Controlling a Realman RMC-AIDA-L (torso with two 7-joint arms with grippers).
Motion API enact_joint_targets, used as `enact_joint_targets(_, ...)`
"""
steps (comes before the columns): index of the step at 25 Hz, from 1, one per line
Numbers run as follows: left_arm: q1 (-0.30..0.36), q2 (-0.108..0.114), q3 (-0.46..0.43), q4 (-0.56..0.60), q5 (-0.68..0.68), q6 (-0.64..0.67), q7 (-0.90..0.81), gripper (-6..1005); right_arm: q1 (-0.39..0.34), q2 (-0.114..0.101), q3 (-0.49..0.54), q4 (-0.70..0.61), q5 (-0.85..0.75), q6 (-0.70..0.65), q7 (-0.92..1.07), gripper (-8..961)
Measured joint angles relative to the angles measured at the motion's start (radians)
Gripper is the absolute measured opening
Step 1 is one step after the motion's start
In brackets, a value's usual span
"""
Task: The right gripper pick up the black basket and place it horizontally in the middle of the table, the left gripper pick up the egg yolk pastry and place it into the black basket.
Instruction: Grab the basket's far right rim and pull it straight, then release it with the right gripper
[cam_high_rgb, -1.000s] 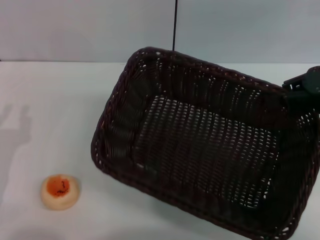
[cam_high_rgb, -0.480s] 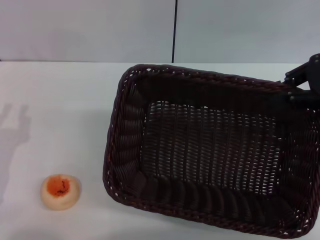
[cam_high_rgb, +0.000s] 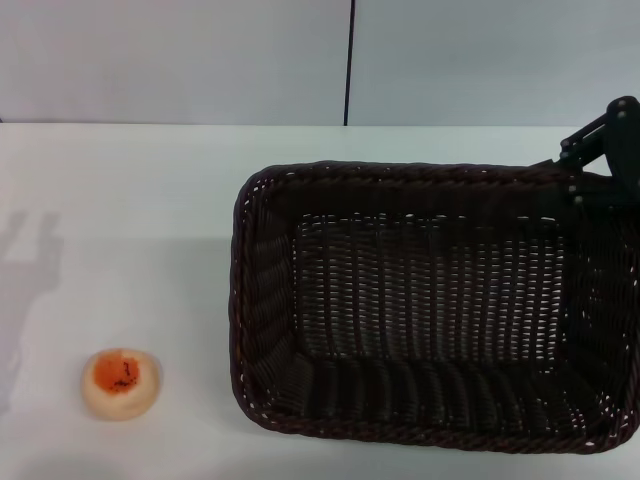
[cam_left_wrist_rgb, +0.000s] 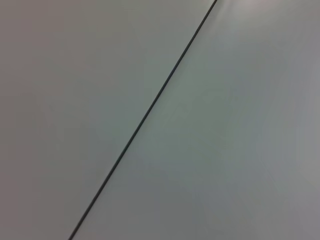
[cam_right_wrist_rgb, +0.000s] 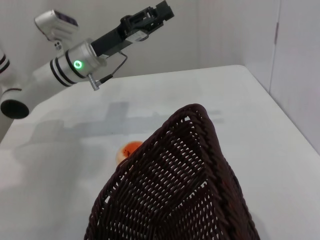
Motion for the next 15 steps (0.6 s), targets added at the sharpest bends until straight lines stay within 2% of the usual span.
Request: enact_joint_targets(15,0.011,-0.002,0.028,-0.002,0.001,0.047,-0.066,453,0.012,0.015,-0.013,-0.015,-0.006,0.046,-0.047,263)
